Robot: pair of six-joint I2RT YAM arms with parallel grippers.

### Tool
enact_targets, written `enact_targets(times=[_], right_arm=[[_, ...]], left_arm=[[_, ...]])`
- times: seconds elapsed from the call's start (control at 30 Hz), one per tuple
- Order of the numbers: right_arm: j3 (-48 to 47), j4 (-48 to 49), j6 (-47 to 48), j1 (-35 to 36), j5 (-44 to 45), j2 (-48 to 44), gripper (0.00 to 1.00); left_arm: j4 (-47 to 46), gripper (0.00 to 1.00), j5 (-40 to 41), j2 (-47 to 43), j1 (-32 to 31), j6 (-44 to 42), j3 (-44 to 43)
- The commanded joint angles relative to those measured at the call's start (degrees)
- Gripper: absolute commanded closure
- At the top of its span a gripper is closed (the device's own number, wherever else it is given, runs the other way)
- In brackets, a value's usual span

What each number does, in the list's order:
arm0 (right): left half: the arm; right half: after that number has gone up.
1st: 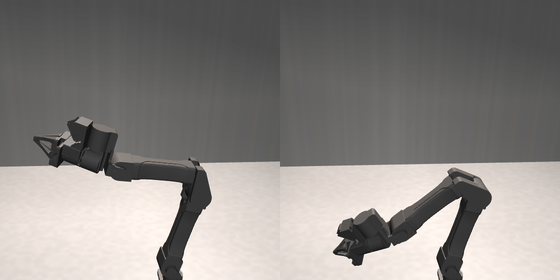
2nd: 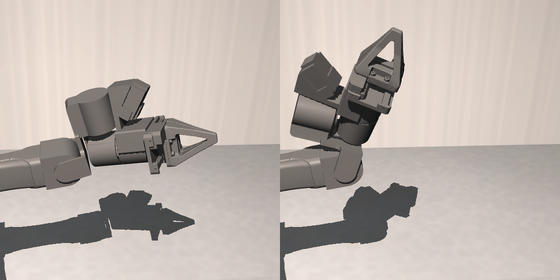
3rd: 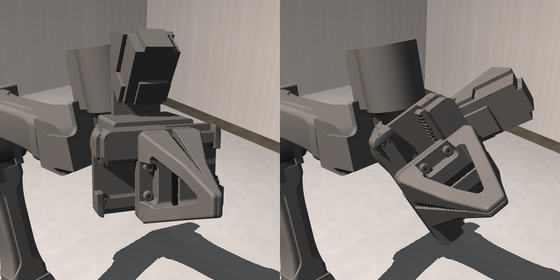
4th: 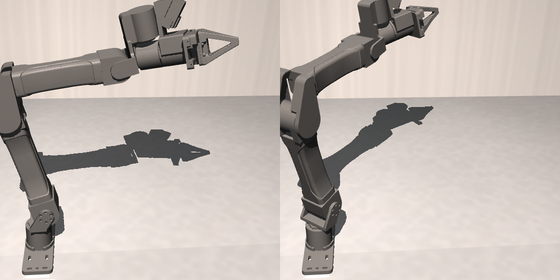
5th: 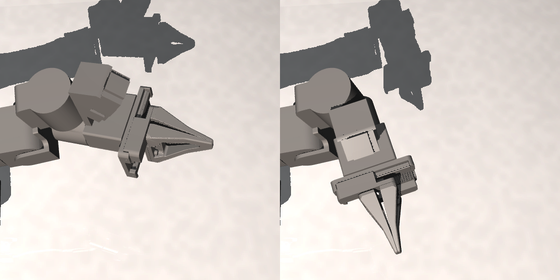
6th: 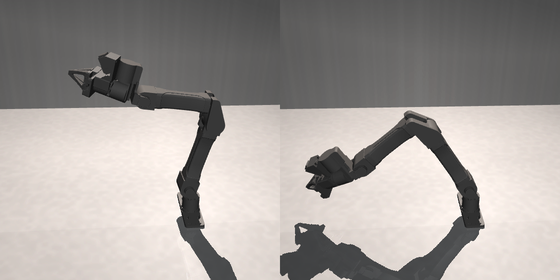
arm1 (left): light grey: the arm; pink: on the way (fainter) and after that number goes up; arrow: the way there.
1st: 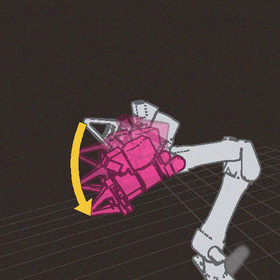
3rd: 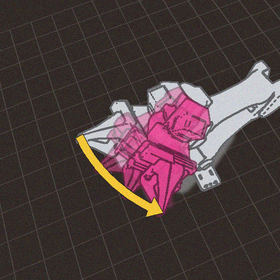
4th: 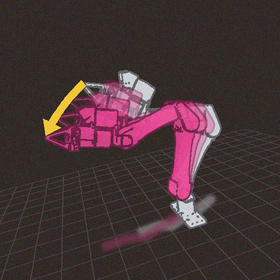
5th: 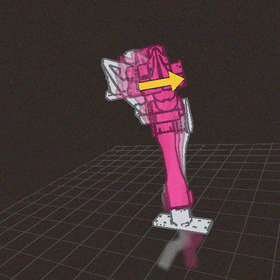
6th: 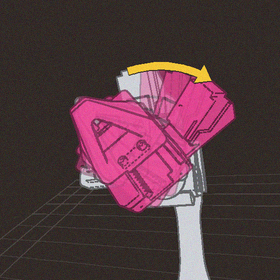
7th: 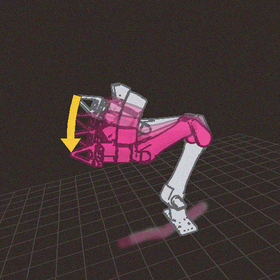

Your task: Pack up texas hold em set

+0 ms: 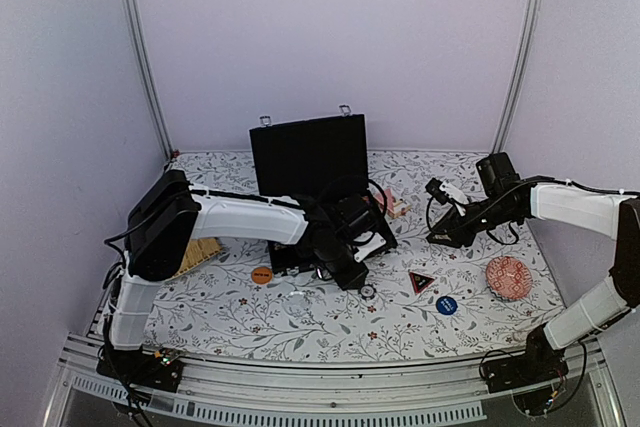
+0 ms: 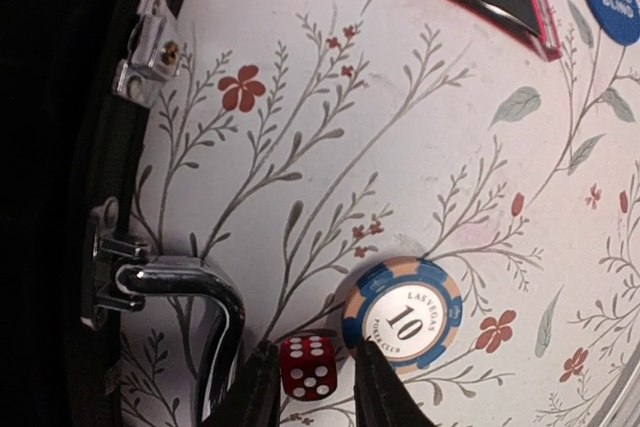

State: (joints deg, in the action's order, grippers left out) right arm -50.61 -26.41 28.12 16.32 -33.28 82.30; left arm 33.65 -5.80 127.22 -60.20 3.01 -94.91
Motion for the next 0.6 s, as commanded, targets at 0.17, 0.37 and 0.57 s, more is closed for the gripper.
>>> enact_targets(times=[0.17,0.37,0.57], right_arm=[[-1.0,0.0,0.5,-0.2,-0.2,0.8,0.63],[-1.2,-0.4,0.7,-0.2,-0.4,1.5,0.63],[-1.3,-0.5,0.7,-0.2,-0.6,1.5,0.63]], left_arm=[[-0.2,0.80,-0.1,0.9,-0.1,-0.3,-0.9],[1.4,0.75,0.9,0.9,-0.1,-0.4,-0.7],[1.9,0.84,1.3,0.8,-0.1,-0.4,-0.8]])
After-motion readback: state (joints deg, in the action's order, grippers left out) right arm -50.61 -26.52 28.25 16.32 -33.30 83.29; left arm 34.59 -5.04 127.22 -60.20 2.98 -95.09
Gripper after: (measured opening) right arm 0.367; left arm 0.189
